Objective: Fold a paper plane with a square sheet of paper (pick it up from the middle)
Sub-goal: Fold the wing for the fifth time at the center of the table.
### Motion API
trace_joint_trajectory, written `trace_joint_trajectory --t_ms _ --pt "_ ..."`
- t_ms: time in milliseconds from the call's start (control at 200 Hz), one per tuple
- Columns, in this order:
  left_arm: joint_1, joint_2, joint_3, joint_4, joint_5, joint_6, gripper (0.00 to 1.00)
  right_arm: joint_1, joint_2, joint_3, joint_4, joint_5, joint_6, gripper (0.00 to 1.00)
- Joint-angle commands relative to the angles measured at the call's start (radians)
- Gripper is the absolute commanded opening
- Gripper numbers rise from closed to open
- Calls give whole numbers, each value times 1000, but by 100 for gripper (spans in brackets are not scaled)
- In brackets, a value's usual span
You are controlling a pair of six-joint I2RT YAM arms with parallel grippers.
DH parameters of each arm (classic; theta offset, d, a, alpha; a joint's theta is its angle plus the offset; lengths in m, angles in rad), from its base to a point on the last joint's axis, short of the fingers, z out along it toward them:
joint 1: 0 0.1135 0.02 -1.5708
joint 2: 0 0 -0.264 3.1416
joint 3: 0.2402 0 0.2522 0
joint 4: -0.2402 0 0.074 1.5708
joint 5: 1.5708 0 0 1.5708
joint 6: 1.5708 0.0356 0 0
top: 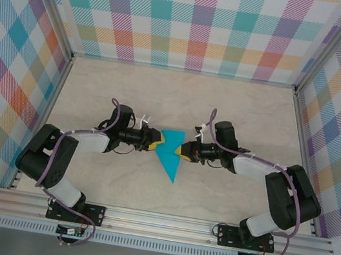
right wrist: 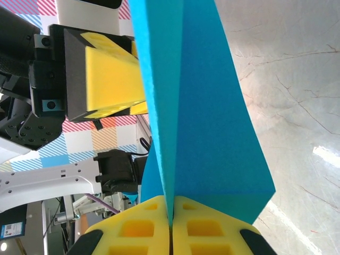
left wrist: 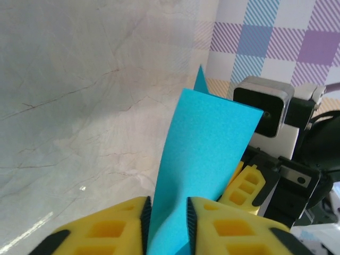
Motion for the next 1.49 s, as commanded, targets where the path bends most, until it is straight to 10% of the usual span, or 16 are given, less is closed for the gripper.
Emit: trace_joint_trajectory --t_ms 0,290,685,825,1115,1225,1490 --pt "14 -40 14 -40 14 52 21 -9 25 32 -30 -23 -50 7" --pt "-9 -68 -20 -86 -122 61 0 -10 73 62 -92 22 -69 12" --pt "-145 -69 -21 -223 -490 5 0 -10 -107 121 -575 503 -178 46" --pt "-189 -53 -17 -241 -549 5 0 1 -142 84 -543 471 -183 45" --pt "-235 -67 -45 -270 -645 -30 0 215 -90 100 -473 498 -165 17" --pt "-239 -63 -37 -278 -639 -36 0 341 -103 114 -532 722 -199 36" --pt "-246 -78 -34 -276 -620 -60 0 553 -180 78 -493 1088 -399 44"
